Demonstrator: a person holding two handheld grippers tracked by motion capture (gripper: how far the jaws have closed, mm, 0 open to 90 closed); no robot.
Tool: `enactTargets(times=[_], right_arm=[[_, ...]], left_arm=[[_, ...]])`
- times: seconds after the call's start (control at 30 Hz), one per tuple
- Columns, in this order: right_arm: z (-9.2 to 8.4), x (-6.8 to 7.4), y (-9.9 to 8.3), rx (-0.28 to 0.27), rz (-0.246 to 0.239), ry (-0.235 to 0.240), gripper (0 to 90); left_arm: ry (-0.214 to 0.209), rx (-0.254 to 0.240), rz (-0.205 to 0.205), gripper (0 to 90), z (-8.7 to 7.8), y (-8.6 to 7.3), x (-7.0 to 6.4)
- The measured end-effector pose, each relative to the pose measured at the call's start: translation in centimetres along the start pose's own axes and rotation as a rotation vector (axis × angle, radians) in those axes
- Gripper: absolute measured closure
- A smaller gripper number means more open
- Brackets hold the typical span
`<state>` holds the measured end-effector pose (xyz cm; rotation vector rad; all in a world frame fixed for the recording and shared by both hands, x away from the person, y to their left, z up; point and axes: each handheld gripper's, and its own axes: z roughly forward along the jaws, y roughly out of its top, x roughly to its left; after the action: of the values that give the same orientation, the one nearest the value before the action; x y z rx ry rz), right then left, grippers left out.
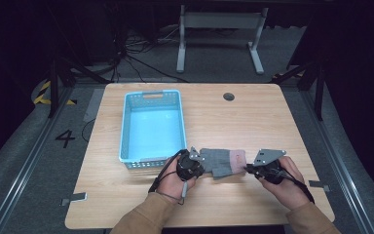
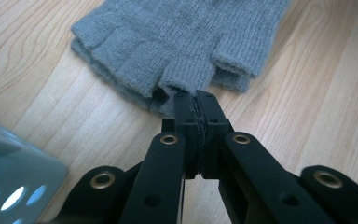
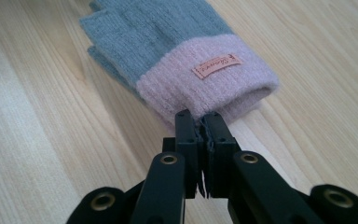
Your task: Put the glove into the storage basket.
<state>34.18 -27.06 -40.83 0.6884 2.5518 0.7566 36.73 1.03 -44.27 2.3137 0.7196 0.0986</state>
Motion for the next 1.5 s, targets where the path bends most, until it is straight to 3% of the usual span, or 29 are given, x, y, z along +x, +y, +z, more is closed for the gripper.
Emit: enactTargets(times=[0.4, 0.53, 0.63, 0.8, 1.1, 1.3, 1.5], right_arm=[[1.4, -0.7, -0.9, 0.011, 0.020, 0.001, 85.3], [1.5, -0.8, -1.0, -0.005, 0.056, 0.013, 73.2], [1.3, -1.0, -1.3, -0.024, 0.100, 0.037, 66.4], [0.2, -1.5, -1.3, -0.054, 0.144, 0.027, 59.8], [-1.1, -3.1, -1.9, -0.071, 0.233, 0.012, 55.5], [-1.8, -4.2, -2.4, -0.083, 0.282, 0.005, 53.7], [-2.4, -4.5, -2.7, -0.120, 0.328, 0.010, 57.8]], left_arm=[[-0.011, 0.029, -0.014, 88.9, 0.8, -0.1, 0.0], [-0.017, 0.062, -0.031, 87.7, 1.0, -0.3, 0.1], [-0.005, 0.055, -0.041, 76.9, 0.7, -0.3, 0.0], [0.025, 0.006, -0.038, 61.1, -0.1, 0.3, -0.4], [0.025, -0.001, 0.003, 37.8, -0.5, 3.1, -1.8], [0.017, 0.007, 0.018, 30.0, 0.8, 4.4, -1.4], [0.003, 0.044, 0.040, 29.4, 2.2, 5.6, -0.7]])
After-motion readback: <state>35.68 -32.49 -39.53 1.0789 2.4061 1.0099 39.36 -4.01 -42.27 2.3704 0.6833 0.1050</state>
